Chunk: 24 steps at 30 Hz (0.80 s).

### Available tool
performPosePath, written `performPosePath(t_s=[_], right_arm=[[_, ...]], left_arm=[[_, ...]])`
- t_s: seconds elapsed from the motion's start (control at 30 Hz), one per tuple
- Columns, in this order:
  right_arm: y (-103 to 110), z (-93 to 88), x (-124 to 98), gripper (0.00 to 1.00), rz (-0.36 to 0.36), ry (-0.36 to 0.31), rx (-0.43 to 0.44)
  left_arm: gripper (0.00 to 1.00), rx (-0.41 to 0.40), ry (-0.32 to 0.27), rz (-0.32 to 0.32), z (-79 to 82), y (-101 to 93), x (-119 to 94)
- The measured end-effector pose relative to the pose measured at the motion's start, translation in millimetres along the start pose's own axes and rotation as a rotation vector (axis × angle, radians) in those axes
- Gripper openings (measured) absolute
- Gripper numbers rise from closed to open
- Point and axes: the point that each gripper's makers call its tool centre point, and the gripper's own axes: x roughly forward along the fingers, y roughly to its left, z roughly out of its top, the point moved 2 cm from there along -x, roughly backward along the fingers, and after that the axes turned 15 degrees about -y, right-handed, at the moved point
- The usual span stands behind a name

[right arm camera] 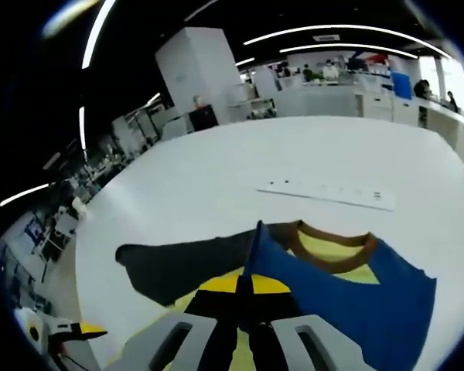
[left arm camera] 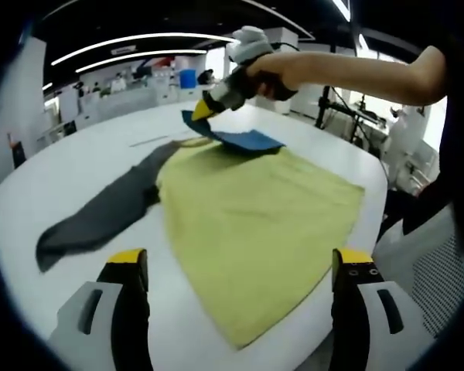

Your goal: Fold the garment on the visible template until the final outline fits inside the template.

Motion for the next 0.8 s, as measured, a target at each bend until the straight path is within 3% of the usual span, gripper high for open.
performPosePath(t_s=[0.5, 0.8], right_arm=[[31, -11.2, 14, 0.0, 0.072, 0.036, -0.027], [48, -30.5, 25, 0.0, 0.136, 0.082, -0.041]], left_arm=[[0.95, -0.017, 0.011, 0.027, -7.3, 6.1, -6], [0.95, -0.019, 0.017, 0.03, -9.0, 5.3, -8]])
